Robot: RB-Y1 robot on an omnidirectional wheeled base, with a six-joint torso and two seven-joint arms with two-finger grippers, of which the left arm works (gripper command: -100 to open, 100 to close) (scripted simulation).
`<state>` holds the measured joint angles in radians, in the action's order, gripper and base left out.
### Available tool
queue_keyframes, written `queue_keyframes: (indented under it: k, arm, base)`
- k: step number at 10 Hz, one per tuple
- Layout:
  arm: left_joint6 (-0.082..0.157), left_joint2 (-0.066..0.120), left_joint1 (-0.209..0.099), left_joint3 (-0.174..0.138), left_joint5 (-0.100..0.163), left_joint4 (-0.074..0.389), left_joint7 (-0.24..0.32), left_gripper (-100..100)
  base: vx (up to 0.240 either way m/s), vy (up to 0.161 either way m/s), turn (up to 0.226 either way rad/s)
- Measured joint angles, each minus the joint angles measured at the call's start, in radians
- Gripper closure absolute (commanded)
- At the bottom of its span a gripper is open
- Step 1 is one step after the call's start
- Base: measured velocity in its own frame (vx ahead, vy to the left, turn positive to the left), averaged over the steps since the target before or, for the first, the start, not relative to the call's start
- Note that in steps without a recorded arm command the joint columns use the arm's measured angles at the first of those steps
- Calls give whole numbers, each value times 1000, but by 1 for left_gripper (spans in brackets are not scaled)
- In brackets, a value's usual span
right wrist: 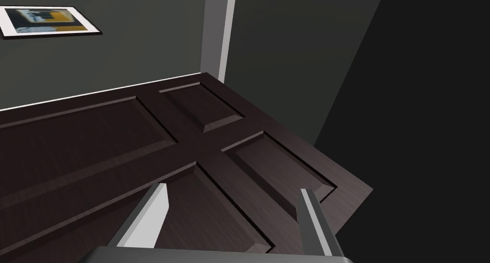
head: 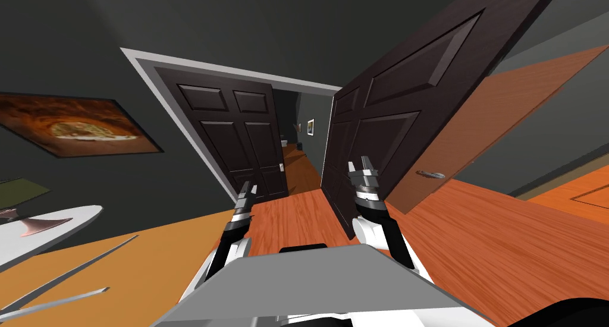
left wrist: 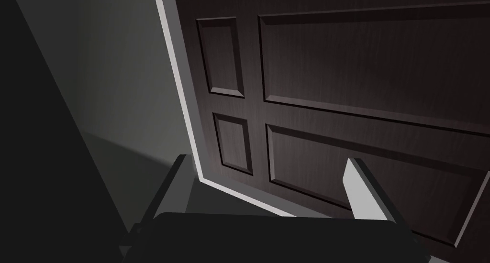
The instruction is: Pull the door open
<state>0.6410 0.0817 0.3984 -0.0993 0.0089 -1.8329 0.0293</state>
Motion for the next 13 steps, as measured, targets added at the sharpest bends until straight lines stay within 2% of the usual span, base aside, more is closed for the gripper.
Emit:
queue_keyframes:
  k: [2, 5, 8, 10, 13]
  arm:
    - [-2, 6, -14, -4, 3, 37, 2, -100]
    - [18, 10, -24, -6, 5, 103, 6, -100]
    - [19, 15, -43, -12, 8, 161, 9, -100]
    - [20, 15, -46, -12, 9, 188, 11, -100]
    - [31, 23, -63, -19, 14, 254, 18, -100]
  base:
    - [94, -2, -14]
    - [105, -3, -14]
    - [101, 9, -16]
    - [93, -2, -13]
    - [99, -3, -14]
